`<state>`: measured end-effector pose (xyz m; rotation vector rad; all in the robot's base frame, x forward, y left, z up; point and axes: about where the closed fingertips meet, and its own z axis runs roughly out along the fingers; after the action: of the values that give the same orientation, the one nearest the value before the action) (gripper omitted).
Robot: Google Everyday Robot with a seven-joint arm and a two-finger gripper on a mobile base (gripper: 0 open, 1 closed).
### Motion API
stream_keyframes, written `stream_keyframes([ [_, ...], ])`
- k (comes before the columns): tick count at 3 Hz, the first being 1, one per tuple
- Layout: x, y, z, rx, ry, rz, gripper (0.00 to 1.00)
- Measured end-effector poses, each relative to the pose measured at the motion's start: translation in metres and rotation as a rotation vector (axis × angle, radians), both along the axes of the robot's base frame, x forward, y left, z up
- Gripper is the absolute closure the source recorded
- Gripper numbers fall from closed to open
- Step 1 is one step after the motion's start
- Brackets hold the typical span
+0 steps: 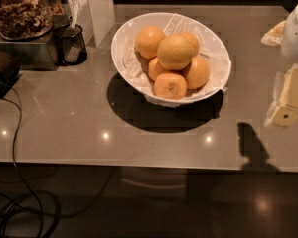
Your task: Pick orange from white bowl
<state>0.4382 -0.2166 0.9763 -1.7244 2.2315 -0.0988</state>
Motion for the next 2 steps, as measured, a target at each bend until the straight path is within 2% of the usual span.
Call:
stream_keyframes([
  [1, 0.0, 0.0, 0.0, 0.001, 0.0, 0.0, 0.0],
  [2, 0.012, 0.005, 0.007, 0.061, -0.032, -0.011, 0.0],
])
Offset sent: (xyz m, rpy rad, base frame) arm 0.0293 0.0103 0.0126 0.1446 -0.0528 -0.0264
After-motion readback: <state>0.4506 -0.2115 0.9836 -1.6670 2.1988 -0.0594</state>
